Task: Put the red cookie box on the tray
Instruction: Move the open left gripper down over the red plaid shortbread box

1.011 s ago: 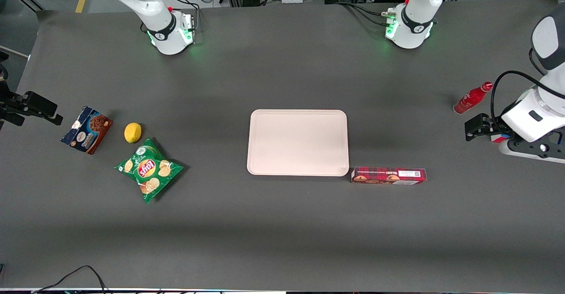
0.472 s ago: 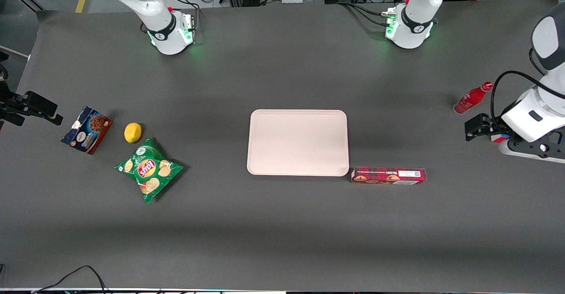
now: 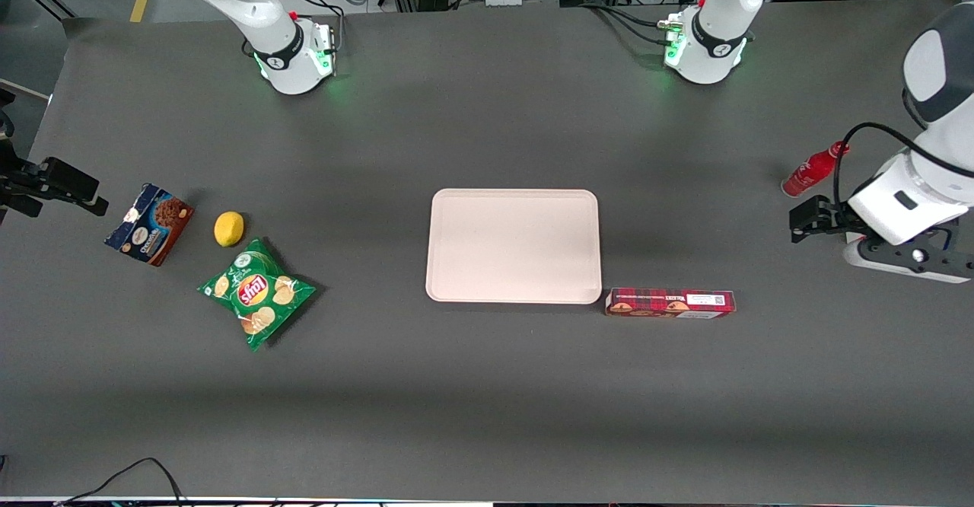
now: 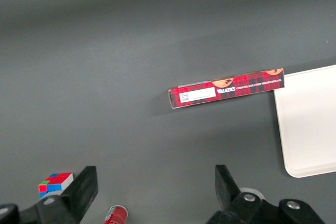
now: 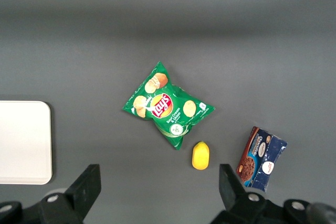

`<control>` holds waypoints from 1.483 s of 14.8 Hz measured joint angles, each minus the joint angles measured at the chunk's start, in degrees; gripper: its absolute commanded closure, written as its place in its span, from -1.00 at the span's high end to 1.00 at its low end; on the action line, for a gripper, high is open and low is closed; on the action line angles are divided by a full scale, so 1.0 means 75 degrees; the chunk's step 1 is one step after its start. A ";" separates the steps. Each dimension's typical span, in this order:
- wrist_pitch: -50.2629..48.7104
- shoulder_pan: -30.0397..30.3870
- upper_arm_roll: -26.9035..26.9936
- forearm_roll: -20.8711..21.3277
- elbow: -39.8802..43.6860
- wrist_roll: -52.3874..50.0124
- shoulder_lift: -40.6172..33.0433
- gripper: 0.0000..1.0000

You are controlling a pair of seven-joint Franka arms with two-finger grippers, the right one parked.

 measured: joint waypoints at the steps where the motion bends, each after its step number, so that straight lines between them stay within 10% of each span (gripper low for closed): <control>1: 0.0018 -0.0034 -0.0050 -0.0001 0.0010 -0.0004 0.0069 1.00; 12: 0.0131 -0.0209 -0.0975 0.0778 0.0414 0.0744 0.1299 1.00; 22: 0.1802 -0.0190 -0.1109 0.0975 0.0272 0.7796 0.1907 1.00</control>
